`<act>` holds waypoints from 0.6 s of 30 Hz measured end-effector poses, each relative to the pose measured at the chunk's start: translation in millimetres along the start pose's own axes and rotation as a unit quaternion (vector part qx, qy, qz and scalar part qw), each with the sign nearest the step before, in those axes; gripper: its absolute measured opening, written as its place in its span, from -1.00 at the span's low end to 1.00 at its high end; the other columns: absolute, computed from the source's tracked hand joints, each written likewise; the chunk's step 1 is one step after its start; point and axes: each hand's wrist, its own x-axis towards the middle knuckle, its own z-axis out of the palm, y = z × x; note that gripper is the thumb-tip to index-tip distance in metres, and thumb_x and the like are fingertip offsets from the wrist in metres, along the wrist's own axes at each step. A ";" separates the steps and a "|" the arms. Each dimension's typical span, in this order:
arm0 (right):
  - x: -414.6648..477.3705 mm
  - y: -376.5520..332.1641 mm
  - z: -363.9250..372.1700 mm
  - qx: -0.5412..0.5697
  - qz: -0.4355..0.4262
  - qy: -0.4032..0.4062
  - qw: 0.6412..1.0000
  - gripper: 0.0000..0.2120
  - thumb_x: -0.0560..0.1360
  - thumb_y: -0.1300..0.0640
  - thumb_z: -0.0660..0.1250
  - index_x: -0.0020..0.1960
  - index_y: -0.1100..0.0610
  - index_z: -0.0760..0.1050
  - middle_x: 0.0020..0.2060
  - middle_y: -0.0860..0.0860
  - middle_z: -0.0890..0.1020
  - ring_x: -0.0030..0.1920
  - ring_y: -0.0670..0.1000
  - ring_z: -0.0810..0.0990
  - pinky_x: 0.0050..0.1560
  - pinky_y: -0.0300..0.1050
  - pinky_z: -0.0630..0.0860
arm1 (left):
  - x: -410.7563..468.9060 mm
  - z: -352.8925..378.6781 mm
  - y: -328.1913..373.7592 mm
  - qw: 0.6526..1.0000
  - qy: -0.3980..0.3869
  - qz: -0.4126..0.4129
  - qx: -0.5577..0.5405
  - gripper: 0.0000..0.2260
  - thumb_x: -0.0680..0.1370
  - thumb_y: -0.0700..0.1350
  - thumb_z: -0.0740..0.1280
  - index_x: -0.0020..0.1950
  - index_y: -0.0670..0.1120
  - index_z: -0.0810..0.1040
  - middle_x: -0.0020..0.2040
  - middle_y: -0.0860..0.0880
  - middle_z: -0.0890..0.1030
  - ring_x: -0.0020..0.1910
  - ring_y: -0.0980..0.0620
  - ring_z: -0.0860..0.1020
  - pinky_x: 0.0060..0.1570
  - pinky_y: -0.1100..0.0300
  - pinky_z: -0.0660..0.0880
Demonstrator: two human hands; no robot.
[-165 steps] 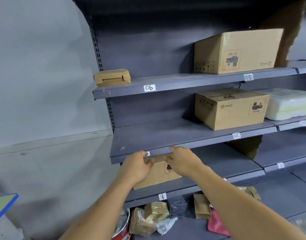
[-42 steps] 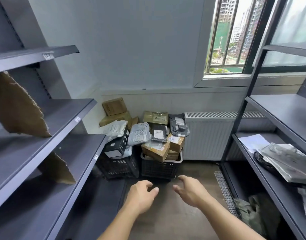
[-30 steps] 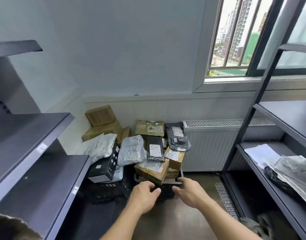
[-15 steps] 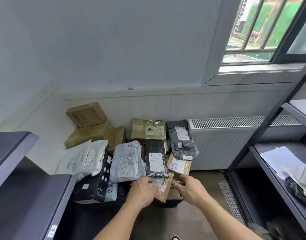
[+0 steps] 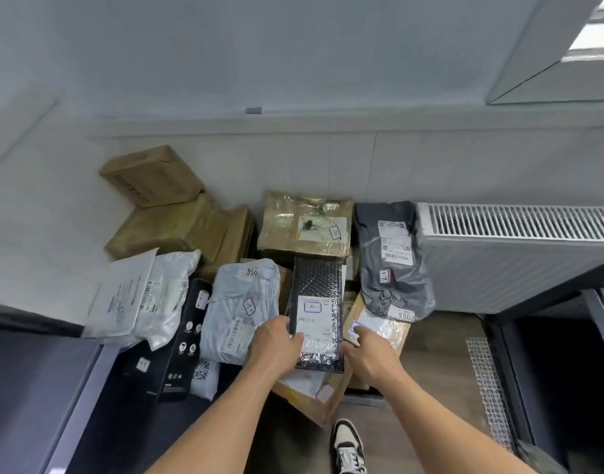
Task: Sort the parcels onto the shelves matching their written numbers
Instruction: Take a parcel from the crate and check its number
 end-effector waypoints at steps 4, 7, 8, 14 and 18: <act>27.3 1.4 5.0 -0.010 0.004 -0.009 1.000 -0.48 0.63 0.03 0.24 0.53 0.17 0.26 0.39 0.16 0.50 0.36 0.17 0.49 0.25 -0.06 0.43 | 25.9 11.3 2.8 1.000 -0.001 -0.014 0.012 -0.65 0.62 -0.06 0.30 0.39 -0.13 0.45 0.30 -0.08 0.56 0.24 -0.05 0.53 0.16 0.15 0.44; 40.5 1.1 12.4 -0.013 0.004 -0.025 1.000 -0.58 0.62 0.06 0.26 0.43 0.17 0.37 0.29 0.14 0.58 0.27 0.16 0.55 0.16 -0.09 0.46 | 38.5 20.4 2.7 1.000 -0.006 -0.029 0.010 -0.66 0.61 -0.10 0.32 0.38 -0.12 0.45 0.28 -0.06 0.56 0.19 -0.05 0.54 0.12 0.18 0.45; 43.8 1.0 14.8 -0.011 0.005 -0.030 0.999 -0.62 0.60 0.05 0.27 0.38 0.15 0.40 0.24 0.13 0.61 0.22 0.15 0.57 0.13 -0.09 0.49 | 42.1 23.0 2.2 0.999 -0.007 -0.031 0.009 -0.66 0.60 -0.11 0.32 0.37 -0.11 0.45 0.27 -0.05 0.56 0.18 -0.04 0.55 0.12 0.16 0.47; 50.7 3.3 17.2 0.007 0.001 -0.032 0.999 -0.69 0.55 0.08 0.31 0.28 0.10 0.47 0.11 0.08 0.66 0.10 0.12 0.61 0.02 -0.08 0.54 | 44.8 27.8 2.7 0.999 0.007 -0.035 -0.024 -0.69 0.59 -0.18 0.34 0.34 -0.05 0.48 0.23 -0.01 0.59 -0.01 0.08 0.49 -0.04 0.23 0.45; 38.6 0.0 6.7 0.031 0.004 -0.022 0.999 -0.65 0.54 0.15 0.32 0.32 0.09 0.45 0.11 0.05 0.67 0.09 0.11 0.62 0.04 -0.09 0.54 | 31.7 24.3 3.2 0.997 0.006 -0.040 -0.058 -0.55 0.59 -0.19 0.34 0.47 -0.06 0.39 0.34 -0.03 0.53 0.19 0.03 0.52 0.01 0.27 0.38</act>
